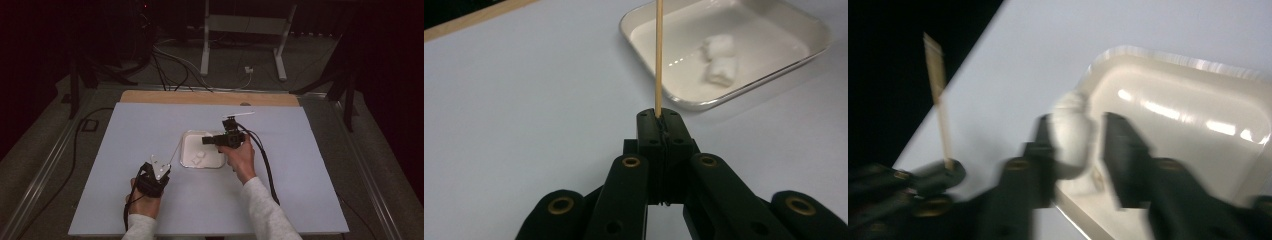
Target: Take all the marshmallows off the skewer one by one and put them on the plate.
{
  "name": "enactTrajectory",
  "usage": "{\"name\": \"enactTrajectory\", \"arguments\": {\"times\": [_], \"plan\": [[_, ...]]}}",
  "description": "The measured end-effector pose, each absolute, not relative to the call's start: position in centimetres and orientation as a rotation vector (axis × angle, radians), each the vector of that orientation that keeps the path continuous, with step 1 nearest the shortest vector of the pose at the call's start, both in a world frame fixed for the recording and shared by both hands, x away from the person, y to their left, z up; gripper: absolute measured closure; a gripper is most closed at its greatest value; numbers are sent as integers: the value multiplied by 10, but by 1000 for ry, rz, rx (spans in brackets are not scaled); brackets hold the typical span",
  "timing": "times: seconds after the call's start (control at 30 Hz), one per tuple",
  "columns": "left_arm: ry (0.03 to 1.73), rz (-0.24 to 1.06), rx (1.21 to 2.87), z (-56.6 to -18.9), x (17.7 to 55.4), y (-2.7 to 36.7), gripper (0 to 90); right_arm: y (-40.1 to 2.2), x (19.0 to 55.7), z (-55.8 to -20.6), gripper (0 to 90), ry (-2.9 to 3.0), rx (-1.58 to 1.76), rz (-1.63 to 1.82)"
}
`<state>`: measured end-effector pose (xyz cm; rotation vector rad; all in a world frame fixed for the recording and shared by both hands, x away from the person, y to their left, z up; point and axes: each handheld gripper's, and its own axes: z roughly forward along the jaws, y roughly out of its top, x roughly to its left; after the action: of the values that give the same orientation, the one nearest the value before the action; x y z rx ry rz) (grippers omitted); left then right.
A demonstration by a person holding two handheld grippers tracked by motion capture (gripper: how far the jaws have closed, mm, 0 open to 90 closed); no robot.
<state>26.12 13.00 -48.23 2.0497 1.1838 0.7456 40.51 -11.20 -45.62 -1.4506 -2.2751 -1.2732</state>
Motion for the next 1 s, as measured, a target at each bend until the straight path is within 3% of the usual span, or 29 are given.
{"name": "enactTrajectory", "arguments": {"times": [0.13,0.33,0.77,1.0], "plan": [[1170,729,2053,-484,263,127,900,-108,408,-466,447,-2233,-1449,-1226],[1165,725,2036,-481,264,125,900,-110,407,-462,288,-2249,-1403,-1214],[1097,676,2096,-482,268,107,900,-113,399,-458,236,-2401,-1388,-1192],[1115,639,2076,-479,272,108,900,-128,388,-454,157,-2361,-1367,-1306]]}}
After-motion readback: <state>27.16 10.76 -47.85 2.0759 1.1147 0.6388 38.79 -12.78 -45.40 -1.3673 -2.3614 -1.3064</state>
